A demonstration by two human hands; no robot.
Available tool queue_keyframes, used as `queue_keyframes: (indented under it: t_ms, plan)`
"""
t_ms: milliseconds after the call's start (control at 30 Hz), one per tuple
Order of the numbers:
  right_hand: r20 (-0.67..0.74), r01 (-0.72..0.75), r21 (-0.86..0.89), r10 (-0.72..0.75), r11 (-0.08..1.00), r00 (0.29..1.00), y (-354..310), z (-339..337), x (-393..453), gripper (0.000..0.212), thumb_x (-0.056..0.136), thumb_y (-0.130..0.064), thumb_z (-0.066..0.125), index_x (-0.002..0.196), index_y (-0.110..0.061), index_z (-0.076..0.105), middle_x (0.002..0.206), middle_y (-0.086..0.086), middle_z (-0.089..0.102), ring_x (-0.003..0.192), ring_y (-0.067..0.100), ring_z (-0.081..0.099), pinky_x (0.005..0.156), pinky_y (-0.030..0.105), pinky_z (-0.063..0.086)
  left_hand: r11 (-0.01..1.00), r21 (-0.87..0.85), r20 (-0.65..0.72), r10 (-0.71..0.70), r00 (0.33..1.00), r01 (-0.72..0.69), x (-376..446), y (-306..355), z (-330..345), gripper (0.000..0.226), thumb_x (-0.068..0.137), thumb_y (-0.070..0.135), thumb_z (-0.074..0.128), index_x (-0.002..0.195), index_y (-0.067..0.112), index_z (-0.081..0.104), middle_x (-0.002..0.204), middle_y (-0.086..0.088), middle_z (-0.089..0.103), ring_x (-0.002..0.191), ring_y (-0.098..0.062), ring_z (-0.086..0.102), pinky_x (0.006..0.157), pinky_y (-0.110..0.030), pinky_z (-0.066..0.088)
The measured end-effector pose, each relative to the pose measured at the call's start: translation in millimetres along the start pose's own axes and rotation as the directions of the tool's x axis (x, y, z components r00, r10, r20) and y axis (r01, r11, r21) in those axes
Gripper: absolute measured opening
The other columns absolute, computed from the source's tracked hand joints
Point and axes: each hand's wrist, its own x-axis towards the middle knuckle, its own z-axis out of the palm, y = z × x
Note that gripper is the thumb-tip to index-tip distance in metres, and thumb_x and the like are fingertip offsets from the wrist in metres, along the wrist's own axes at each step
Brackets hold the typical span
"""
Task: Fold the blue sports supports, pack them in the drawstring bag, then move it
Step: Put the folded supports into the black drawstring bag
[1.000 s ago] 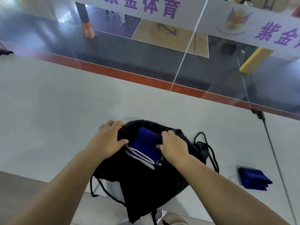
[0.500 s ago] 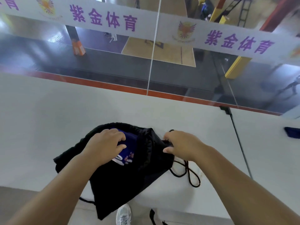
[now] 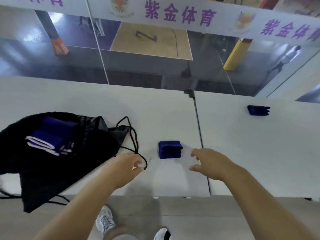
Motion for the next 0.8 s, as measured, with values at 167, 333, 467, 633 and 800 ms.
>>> queue_keyframes:
  t_ms: [167,333,467,633,800]
  plan:
    - [0.041,-0.058,0.015,0.057,0.998,0.998,51,7,-9,0.050,0.090,-0.045,0.056,0.134,-0.024,0.044,0.135,-0.001,0.052,0.118,0.019,0.053,0.092,0.034,0.044,1.000,-0.022,0.073,-0.012,0.997,0.014,15,39,29,0.014,0.090,0.040,0.051,0.090,0.027,0.054,0.089,0.013,0.052,0.082,-0.010,0.050,0.070,-0.024,0.038]
    - [0.059,-0.099,0.036,0.097,0.994,0.994,79,4,-2,0.051,0.090,-0.047,0.056,0.133,-0.025,0.043,0.132,-0.002,0.053,0.115,0.018,0.054,0.094,0.036,0.045,0.978,-0.141,0.007,-0.153,0.988,0.152,59,62,29,0.020,0.094,0.038,0.046,0.091,0.019,0.052,0.101,-0.002,0.056,0.084,-0.022,0.055,0.077,-0.035,0.046]
    - [0.068,-0.122,0.049,0.119,0.991,0.991,89,-3,10,0.050,0.091,-0.046,0.055,0.135,-0.025,0.042,0.134,-0.003,0.052,0.116,0.017,0.053,0.094,0.034,0.045,0.944,-0.179,0.059,-0.269,0.961,0.276,97,73,25,0.040,0.095,0.043,0.041,0.129,0.020,0.040,0.123,-0.004,0.046,0.092,-0.025,0.055,0.079,-0.037,0.047]
    - [0.078,-0.134,0.071,0.129,0.988,0.989,91,-15,31,0.050,0.091,-0.045,0.055,0.135,-0.024,0.043,0.134,-0.002,0.052,0.116,0.019,0.053,0.094,0.035,0.045,0.950,-0.097,0.293,-0.256,0.921,0.295,128,75,29,0.050,0.091,0.034,0.054,0.135,0.018,0.039,0.133,-0.007,0.036,0.098,-0.026,0.055,0.087,-0.036,0.048]
    - [0.069,-0.131,0.103,0.125,0.986,0.990,89,-24,53,0.051,0.090,-0.045,0.055,0.134,-0.024,0.043,0.134,-0.001,0.052,0.116,0.020,0.054,0.095,0.036,0.045,0.955,-0.100,0.362,-0.225,0.905,0.278,139,74,32,0.046,0.084,0.029,0.067,0.122,0.010,0.049,0.121,-0.008,0.042,0.090,-0.022,0.052,0.081,-0.032,0.047]
